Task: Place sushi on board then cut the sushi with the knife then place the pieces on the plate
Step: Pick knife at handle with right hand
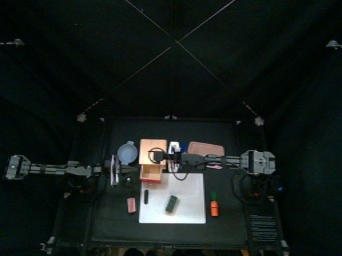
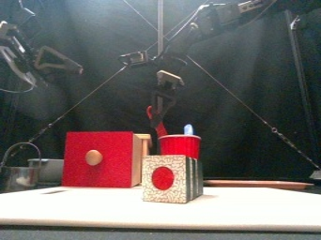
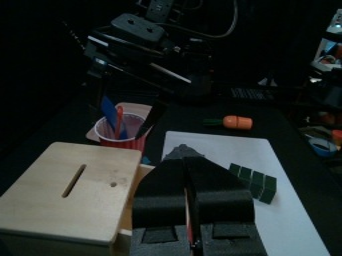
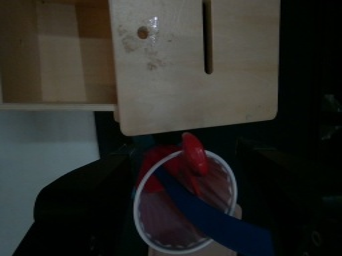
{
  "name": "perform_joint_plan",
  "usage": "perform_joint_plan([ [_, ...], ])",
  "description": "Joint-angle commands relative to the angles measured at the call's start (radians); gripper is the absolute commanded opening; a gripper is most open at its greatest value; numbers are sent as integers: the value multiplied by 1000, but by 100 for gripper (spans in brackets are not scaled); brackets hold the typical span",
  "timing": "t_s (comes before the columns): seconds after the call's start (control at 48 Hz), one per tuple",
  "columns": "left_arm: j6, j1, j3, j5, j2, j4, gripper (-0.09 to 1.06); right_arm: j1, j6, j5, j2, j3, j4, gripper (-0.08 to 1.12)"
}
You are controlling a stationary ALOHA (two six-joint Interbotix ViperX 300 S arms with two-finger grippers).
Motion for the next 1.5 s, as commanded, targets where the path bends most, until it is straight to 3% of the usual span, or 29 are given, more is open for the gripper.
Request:
perform_joint_plan([
  [0.021,0,3,-5,-5,3,-5,7,-5,2,40,-6,-48,-3,99],
  [0.417,-2,3,2,-5,3,-9,7,5,14,91,3,-78,2,55],
  [0.708,0,3,3,-5,3,-26,7,15,23,103,-12,-129,-6,55],
  [1.021,3,3,2,-5,3,-26,7,21,31,112,-121,-156,-12,55],
  [1.5,6,12,-3,-9,3,-26,7,64,107,61,-298,-61,-23,53],
])
